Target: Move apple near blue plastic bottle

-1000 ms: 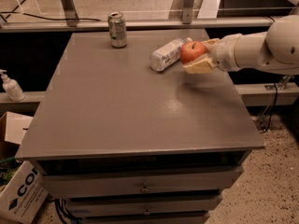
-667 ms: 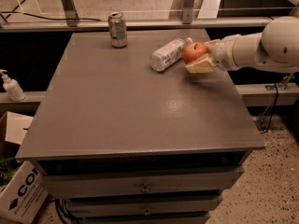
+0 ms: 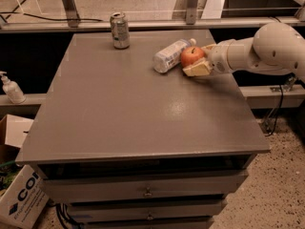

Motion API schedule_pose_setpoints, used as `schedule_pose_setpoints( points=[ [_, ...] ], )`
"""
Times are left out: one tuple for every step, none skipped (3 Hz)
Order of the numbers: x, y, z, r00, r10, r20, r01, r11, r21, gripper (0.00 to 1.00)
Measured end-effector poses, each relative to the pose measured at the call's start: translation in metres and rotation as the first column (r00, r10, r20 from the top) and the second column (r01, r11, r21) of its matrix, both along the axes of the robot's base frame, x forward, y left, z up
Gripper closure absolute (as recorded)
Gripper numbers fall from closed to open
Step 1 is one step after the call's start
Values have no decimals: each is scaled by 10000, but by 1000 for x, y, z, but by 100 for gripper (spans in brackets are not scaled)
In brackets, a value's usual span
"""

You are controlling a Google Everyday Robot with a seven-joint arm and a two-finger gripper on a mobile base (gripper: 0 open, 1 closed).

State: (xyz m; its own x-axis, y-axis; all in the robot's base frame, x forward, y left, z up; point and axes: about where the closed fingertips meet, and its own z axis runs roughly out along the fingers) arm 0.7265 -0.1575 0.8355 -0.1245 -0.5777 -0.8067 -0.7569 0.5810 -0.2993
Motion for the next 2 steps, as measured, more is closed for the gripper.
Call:
schedule_pose_setpoints(
  points=[
    [6, 11, -6, 9998, 0, -186, 2, 9999, 101, 82],
    [6, 14, -7, 9994, -95, -327, 99, 9999, 118, 51]
  ],
)
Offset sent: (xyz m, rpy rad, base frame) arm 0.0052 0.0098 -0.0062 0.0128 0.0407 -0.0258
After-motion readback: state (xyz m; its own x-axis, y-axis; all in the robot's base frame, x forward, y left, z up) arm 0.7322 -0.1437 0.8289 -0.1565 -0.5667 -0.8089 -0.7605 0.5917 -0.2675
